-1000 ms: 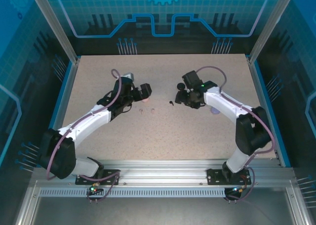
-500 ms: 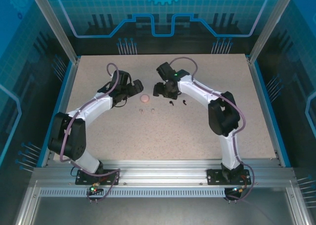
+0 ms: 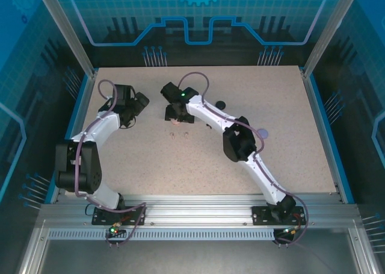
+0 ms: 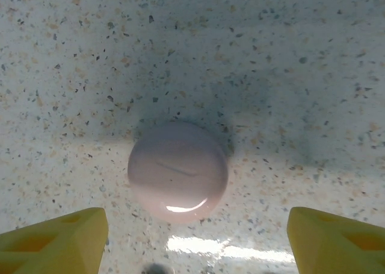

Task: Insert the wireless bluetooth earbuds into the charging case

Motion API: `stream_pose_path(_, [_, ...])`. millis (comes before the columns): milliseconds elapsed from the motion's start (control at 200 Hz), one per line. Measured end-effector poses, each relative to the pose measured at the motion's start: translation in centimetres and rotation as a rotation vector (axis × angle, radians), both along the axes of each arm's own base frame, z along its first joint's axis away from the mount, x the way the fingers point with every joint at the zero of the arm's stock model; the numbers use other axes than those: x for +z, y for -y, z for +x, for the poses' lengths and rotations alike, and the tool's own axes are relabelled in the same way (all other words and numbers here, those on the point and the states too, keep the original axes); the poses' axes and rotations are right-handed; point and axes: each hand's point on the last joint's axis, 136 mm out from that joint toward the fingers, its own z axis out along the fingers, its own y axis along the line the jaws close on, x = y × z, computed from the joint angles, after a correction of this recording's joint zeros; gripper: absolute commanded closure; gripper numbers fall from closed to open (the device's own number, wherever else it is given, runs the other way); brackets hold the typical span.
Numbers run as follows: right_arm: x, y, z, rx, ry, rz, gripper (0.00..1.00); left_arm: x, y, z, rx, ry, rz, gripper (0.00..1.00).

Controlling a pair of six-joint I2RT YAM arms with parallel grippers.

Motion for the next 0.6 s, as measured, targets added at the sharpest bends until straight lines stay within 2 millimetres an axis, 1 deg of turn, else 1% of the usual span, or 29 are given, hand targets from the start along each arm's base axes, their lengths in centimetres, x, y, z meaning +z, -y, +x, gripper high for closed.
stream_pose_path(80, [-0.6, -0.1, -0.1, -0.008, 0.014, -0.035, 0.23, 0.1, 0.1, -0.3, 0.004, 0.006, -0.016, 0.01])
stream_pose_path(170, [-1.0, -0.2, -0.2, -0.018, 0.029, -0.063, 0.24, -0.3, 0.3, -0.8, 0.014, 0.0, -0.034, 0.01])
stream_pose_path(395, [-2.4, -0.3, 0.7, -0.035, 0.06, -0.091, 0.27, -1.4, 0.3, -1.6, 0.026, -0.025, -0.069, 0.01])
stream_pose_path(495, [-3.0, -0.5, 1.1, -0.039, 0.071, -0.096, 0.28, -1.4, 0.3, -1.6, 0.023, -0.024, -0.081, 0.01])
stream_pose_path(600, [-2.9, -0.8, 1.4, -0.04, 0.085, -0.089, 0.31, -1.2, 0.5, -1.5, 0.019, -0.012, -0.086, 0.01])
